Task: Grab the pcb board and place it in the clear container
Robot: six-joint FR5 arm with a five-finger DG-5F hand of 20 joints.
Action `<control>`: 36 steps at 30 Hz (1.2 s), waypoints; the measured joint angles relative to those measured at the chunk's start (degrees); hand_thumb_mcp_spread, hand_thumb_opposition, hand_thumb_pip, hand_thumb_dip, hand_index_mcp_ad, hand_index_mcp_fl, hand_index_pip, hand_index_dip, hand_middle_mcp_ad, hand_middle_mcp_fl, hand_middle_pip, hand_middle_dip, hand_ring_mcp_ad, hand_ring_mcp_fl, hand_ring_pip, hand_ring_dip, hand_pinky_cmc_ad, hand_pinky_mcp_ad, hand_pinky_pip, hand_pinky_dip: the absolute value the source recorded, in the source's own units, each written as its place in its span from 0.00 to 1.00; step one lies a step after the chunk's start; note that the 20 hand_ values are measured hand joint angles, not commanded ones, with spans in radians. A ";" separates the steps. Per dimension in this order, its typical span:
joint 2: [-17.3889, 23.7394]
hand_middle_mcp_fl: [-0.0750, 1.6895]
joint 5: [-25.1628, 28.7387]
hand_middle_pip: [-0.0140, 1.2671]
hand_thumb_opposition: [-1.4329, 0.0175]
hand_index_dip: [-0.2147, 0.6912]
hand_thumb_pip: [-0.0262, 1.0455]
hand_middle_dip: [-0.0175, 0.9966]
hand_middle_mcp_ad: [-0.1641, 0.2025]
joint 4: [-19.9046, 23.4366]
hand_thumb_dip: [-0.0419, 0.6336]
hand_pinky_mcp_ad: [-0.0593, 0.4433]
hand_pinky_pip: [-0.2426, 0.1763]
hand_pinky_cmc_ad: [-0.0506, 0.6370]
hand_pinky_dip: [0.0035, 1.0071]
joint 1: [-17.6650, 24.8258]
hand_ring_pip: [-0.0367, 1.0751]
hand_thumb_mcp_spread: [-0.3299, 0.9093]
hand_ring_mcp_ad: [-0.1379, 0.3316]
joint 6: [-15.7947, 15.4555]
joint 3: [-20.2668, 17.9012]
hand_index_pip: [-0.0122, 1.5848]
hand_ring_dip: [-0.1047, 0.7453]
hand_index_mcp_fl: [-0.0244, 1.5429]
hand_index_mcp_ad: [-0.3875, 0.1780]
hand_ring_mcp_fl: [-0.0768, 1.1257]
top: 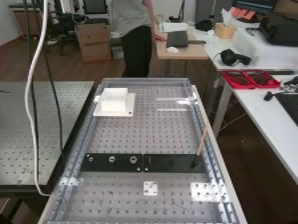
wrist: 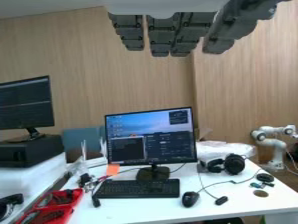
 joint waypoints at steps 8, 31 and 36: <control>-0.09 0.04 0.04 0.08 0.79 0.24 0.11 0.04 0.64 -0.21 0.07 0.27 0.55 0.22 0.12 0.00 0.07 0.35 0.38 -0.12 0.33 0.03 0.10 0.03 0.80 0.07; -0.79 0.06 0.28 0.13 0.54 0.21 0.10 0.04 0.95 0.35 0.07 0.58 0.29 0.55 0.30 0.04 0.11 0.38 0.76 0.38 -0.37 0.06 0.07 0.05 0.98 0.11; -0.94 0.06 0.95 0.13 0.54 0.21 0.10 0.04 0.93 2.71 0.07 0.58 0.28 0.55 0.30 0.00 0.11 0.38 0.75 -0.23 -2.25 0.06 0.07 0.05 0.98 0.12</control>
